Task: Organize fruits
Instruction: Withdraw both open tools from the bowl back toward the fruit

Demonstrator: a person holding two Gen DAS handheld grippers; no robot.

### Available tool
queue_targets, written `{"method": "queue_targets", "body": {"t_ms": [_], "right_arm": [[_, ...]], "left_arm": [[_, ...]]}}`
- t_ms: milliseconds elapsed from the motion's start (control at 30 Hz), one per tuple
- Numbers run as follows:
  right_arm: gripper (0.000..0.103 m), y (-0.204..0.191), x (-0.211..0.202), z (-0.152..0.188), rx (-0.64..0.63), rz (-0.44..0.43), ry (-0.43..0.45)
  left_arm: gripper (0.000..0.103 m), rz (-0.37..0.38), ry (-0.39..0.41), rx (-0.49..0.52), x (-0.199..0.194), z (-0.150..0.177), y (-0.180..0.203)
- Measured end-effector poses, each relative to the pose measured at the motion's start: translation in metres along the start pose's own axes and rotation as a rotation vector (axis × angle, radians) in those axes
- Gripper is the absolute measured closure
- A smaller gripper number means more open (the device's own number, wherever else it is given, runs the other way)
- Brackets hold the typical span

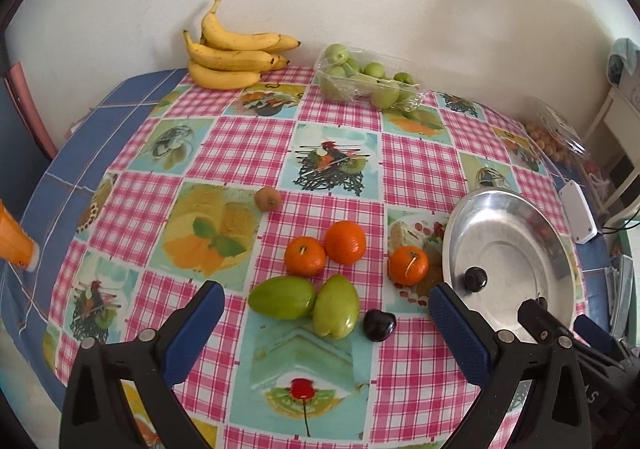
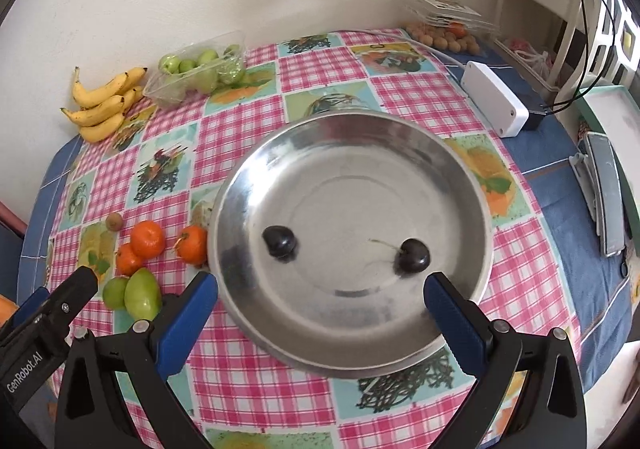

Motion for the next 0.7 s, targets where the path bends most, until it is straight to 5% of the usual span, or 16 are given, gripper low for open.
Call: {"method": "queue_targets", "body": {"t_ms": [267, 700], "right_arm": [[0.000, -0.014, -0.020, 0.004, -0.068, 0.041, 0.088], [0.000, -0.038, -0.020, 0.015, -0.116, 0.010, 0.072]], "left_arm": [[0.000, 0.032, 0.007, -0.037, -0.010, 0.000, -0.011], [0.000, 0.015, -0.061, -0.074, -0.001, 0.007, -0.037]]}}
Point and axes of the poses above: each gripper's, at about its wrist camera, not at the fingertips, and x roughly the way its jaws point, y to its right, z to its underside, the point moved 9 cm from there along x, roughly the way its jaws point, and after that the axes turned 3 degrees about y, right-handed, at the moved point
